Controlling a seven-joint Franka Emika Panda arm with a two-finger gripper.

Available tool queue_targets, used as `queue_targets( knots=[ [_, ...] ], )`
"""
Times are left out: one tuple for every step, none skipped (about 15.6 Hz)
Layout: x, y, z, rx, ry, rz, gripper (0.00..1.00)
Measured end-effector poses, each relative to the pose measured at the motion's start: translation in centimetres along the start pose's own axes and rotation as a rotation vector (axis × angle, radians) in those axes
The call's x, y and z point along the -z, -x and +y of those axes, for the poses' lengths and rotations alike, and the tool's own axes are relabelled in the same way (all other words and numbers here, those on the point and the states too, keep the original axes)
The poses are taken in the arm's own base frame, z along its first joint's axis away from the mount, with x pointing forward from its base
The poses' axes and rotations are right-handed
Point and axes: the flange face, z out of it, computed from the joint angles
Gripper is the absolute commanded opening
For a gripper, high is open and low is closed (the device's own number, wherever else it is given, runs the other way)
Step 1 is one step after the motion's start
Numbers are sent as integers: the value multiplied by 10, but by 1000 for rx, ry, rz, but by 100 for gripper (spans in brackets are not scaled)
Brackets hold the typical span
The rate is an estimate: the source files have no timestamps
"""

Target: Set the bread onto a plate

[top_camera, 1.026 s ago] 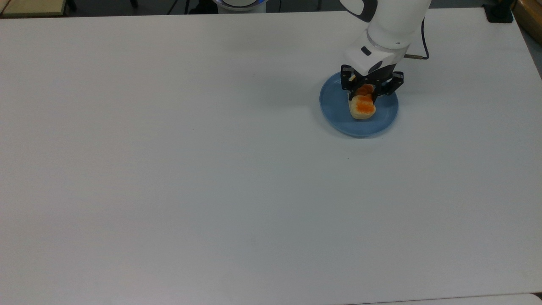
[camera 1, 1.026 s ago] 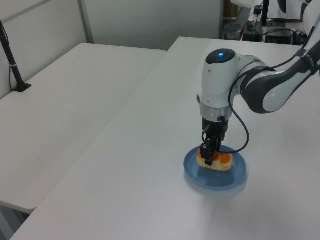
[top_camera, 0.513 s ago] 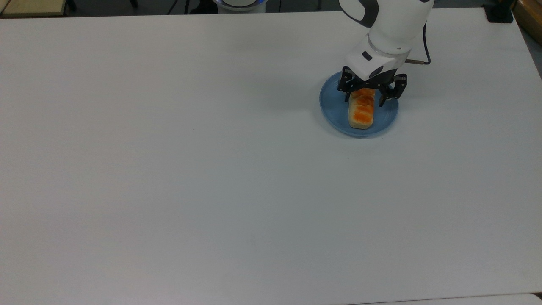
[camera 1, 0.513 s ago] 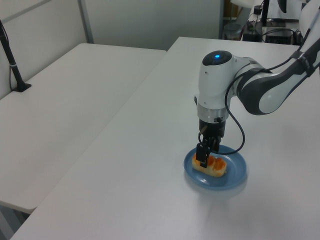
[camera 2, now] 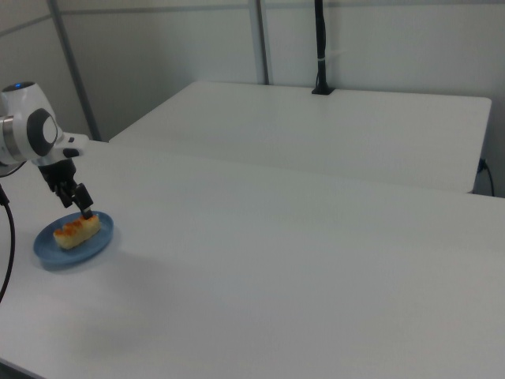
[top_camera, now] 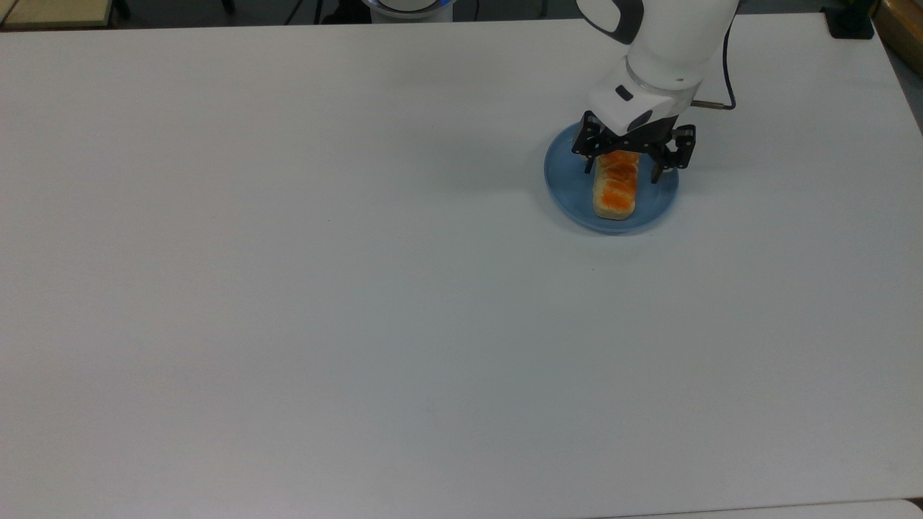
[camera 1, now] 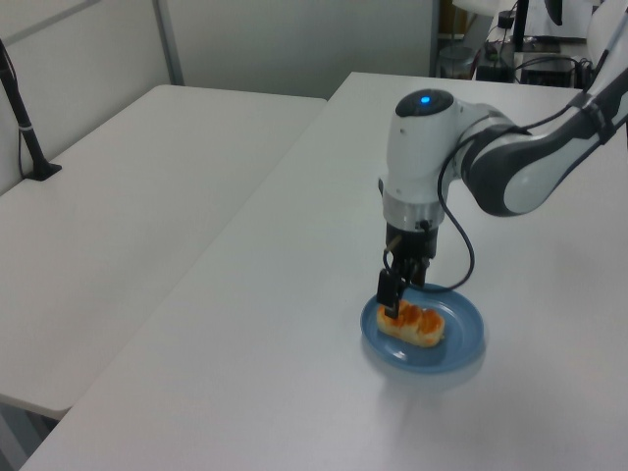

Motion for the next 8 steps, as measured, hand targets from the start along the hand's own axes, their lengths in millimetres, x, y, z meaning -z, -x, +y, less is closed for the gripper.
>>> queue_targets(
  knots=[
    [11, -7, 9, -17, 8, 5, 100],
    [24, -12, 21, -37, 28, 3, 100],
    [40, -17, 35, -60, 54, -2, 100],
    [59, -20, 51, -85, 83, -8, 100],
    [89, -22, 78, -119, 125, -13, 100],
    [109, -23, 95, -124, 143, -16, 100],
    [130, -24, 113, -119, 156, -22, 100],
    [151, -26, 135, -108, 163, -31, 100]
  ],
)
